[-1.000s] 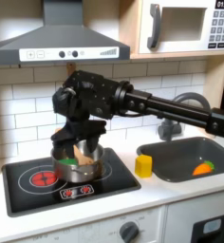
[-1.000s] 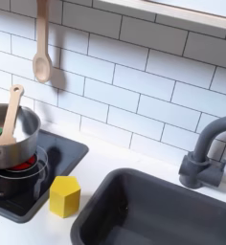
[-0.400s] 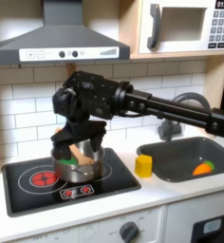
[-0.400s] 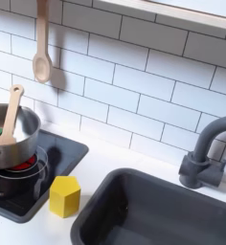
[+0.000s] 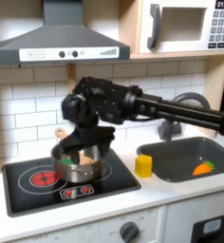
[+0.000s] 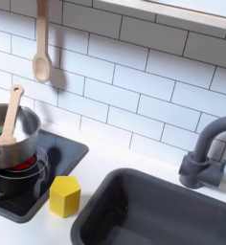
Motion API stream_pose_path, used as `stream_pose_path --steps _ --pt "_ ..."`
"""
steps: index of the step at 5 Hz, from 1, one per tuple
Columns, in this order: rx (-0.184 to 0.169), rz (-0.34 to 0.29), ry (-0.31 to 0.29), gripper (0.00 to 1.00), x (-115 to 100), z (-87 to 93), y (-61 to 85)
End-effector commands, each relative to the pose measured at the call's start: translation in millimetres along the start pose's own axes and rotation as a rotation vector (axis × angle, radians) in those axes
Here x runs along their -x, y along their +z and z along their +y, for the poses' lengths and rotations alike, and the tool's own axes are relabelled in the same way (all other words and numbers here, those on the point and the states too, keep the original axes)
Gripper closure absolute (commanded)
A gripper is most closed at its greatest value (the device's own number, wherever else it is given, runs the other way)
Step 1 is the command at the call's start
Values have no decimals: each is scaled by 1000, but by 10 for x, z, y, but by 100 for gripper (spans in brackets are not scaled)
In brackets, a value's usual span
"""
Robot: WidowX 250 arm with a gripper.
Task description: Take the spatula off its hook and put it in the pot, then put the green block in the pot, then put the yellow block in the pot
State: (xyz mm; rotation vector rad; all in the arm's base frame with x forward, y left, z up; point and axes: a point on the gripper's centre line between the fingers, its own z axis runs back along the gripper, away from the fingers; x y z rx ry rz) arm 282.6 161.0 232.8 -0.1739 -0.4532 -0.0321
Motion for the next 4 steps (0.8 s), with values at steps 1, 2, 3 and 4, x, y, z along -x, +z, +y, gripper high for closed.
stream_pose_path --steps 1,2,3,4 --pt "6 -4 -9 100 36 -30 -70" --pt "-3 -11 10 100 25 41 -91" --pt "-11 -9 -5 100 7 27 -104" --pt "-12 18 -5 100 69 70 -215"
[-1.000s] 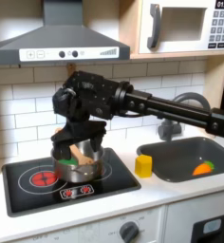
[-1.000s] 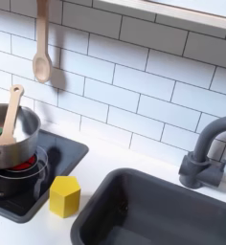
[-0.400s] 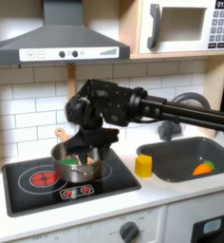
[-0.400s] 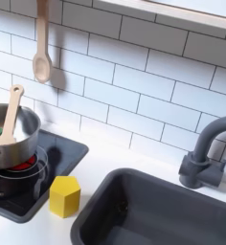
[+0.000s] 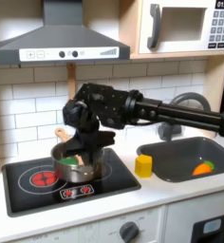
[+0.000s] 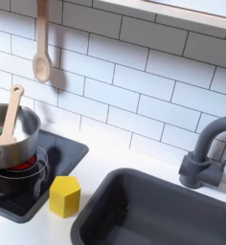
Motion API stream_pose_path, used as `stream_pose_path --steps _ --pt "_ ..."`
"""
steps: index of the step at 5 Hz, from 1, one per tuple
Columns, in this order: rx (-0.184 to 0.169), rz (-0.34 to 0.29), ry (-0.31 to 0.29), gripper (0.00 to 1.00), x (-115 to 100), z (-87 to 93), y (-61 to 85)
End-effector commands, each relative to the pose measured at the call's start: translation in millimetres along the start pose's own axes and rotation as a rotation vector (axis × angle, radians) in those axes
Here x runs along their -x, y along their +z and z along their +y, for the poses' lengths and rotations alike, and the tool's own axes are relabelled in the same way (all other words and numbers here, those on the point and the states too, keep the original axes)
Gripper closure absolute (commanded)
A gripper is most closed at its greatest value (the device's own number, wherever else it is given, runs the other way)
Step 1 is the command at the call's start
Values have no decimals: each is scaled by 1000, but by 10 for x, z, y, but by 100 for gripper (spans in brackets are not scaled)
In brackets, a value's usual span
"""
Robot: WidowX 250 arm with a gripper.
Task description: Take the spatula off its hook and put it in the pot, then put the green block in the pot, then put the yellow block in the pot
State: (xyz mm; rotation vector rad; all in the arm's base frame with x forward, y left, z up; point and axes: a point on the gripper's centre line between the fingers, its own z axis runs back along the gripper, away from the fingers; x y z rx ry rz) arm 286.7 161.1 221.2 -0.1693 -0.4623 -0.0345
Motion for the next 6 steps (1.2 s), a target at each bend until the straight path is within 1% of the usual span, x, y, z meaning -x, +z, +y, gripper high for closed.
stream_pose_path --steps 1,2,3,4,6 --pt "-9 39 -7 100 78 34 -183" --pt "-14 39 4 100 91 40 -249" --pt "-12 57 -9 100 105 13 -376" --pt "-28 75 -13 100 147 28 -470" --pt "-30 96 -26 100 195 16 -592"
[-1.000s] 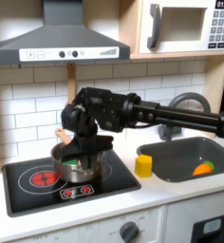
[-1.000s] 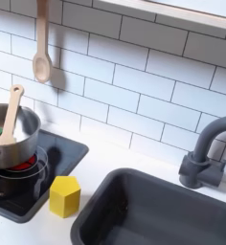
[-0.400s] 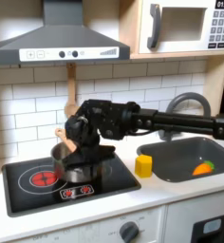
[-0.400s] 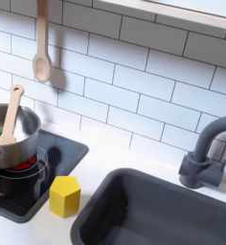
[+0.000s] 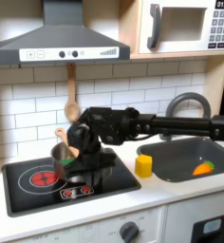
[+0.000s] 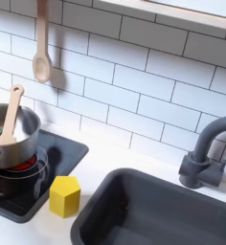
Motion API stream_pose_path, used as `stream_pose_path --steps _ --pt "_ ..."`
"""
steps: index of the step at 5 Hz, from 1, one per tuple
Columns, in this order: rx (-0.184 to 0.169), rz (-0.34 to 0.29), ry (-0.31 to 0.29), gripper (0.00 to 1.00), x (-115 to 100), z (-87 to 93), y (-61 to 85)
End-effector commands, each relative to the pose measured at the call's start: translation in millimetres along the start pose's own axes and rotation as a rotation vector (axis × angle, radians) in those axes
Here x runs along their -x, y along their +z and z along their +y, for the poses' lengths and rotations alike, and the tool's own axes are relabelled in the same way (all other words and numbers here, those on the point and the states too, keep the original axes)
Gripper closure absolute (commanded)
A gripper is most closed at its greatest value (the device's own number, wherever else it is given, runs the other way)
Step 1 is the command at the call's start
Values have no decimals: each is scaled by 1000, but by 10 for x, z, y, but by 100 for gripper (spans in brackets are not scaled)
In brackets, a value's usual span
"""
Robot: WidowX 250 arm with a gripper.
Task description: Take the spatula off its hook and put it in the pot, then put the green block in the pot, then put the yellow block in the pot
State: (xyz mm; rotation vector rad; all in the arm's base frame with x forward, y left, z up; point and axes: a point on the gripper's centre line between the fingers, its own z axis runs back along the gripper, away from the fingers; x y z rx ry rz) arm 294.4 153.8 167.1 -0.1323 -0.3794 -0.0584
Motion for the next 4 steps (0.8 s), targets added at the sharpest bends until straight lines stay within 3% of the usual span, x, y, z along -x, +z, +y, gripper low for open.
stream_pose_path --steps 1,3,4 --pt "-4 19 11 100 19 33 -134" --pt "-1 23 8 100 2 32 -242" --pt "-2 7 4 100 -37 24 -230"
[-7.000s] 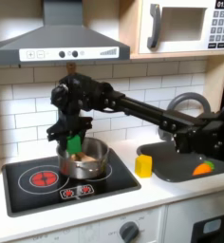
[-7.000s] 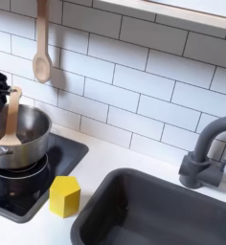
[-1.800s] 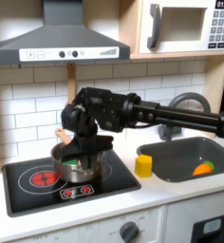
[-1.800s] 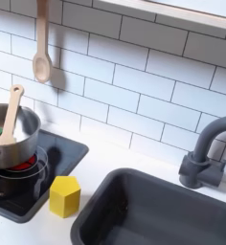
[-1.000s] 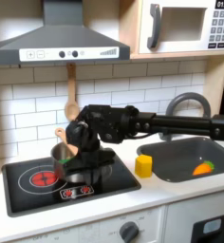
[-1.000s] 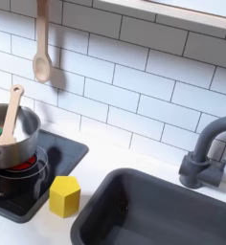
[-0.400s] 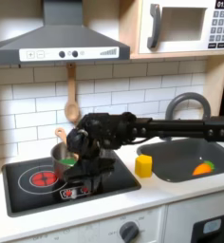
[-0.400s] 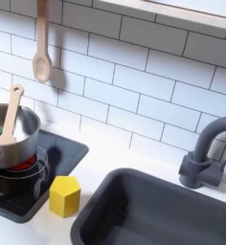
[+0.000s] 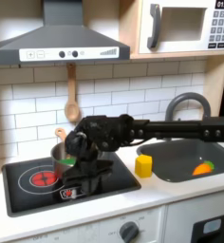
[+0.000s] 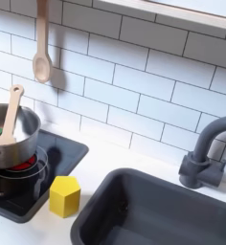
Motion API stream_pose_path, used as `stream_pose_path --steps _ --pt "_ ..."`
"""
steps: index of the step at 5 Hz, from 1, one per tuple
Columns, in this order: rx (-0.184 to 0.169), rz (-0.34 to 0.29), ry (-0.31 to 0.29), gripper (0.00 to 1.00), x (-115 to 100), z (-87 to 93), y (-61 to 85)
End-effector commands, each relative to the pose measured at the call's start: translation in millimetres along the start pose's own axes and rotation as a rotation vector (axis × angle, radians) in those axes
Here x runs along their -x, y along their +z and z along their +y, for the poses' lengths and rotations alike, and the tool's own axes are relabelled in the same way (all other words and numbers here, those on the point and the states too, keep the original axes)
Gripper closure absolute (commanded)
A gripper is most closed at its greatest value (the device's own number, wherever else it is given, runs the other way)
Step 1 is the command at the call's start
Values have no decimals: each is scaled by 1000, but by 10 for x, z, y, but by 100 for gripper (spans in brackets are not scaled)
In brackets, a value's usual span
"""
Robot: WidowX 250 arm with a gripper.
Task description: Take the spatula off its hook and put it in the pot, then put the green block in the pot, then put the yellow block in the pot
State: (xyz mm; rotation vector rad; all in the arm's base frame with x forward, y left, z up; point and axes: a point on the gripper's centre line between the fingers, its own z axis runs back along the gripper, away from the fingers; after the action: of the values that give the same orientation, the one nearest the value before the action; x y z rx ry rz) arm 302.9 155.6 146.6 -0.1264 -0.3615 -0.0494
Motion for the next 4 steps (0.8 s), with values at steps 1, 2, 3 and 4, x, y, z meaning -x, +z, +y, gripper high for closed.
stream_pose_path --steps 1,2,3,4 --pt "13 -5 -11 100 -58 -67 -42" --pt "13 -2 -6 100 -58 -70 -67" --pt "15 -7 -5 100 -98 -90 -67" --pt "21 2 0 100 -83 -92 -95"
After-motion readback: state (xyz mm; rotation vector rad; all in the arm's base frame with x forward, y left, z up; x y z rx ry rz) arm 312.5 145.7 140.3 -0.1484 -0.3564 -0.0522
